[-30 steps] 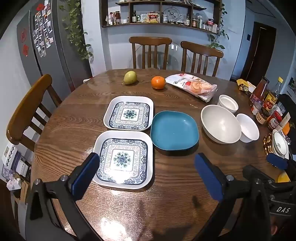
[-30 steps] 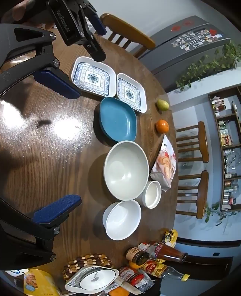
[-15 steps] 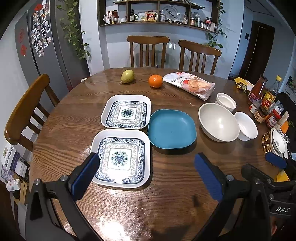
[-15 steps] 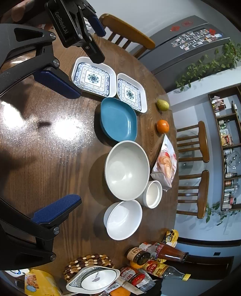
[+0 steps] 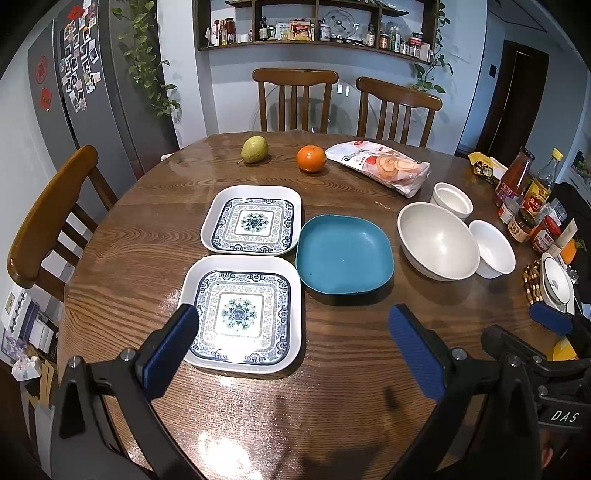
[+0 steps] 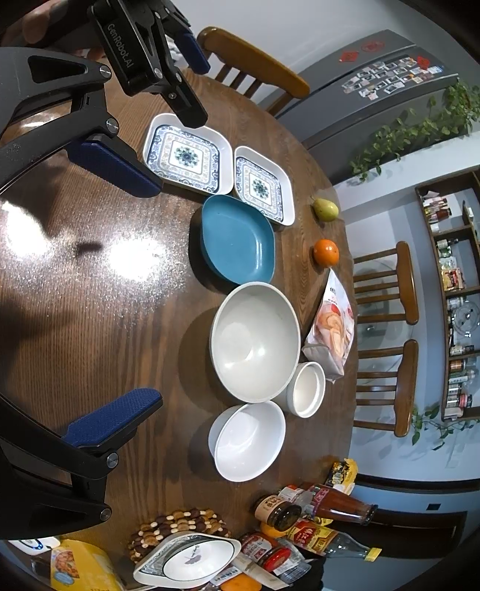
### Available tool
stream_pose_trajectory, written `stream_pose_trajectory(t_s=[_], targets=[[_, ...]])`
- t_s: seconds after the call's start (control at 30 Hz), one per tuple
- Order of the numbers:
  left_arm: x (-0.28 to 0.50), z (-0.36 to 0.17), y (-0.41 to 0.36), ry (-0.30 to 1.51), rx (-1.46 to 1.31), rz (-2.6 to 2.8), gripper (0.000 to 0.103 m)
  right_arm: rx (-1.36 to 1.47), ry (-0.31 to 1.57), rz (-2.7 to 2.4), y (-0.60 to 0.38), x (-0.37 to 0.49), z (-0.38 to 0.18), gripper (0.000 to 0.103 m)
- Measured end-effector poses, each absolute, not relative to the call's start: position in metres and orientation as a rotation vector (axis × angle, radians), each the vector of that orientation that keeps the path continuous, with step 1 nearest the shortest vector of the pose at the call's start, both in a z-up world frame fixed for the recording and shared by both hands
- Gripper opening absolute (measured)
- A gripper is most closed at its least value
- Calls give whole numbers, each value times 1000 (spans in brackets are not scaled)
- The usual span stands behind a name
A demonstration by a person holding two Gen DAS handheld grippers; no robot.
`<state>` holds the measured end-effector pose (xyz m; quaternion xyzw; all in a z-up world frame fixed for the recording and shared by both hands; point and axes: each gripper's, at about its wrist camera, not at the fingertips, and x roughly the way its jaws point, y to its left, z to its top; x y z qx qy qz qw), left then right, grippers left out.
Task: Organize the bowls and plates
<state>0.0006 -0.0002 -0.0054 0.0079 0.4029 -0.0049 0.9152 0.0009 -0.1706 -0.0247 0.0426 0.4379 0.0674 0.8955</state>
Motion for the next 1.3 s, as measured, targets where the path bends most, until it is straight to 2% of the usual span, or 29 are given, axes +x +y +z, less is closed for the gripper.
stream_pose_trajectory(t_s=[0.4, 1.3], targets=[[4, -6, -2, 817, 134, 41, 102, 90, 909, 139, -171, 2, -24, 103], [15, -22, 11, 844, 40, -3, 102, 102, 951, 171, -156, 9, -42, 103]])
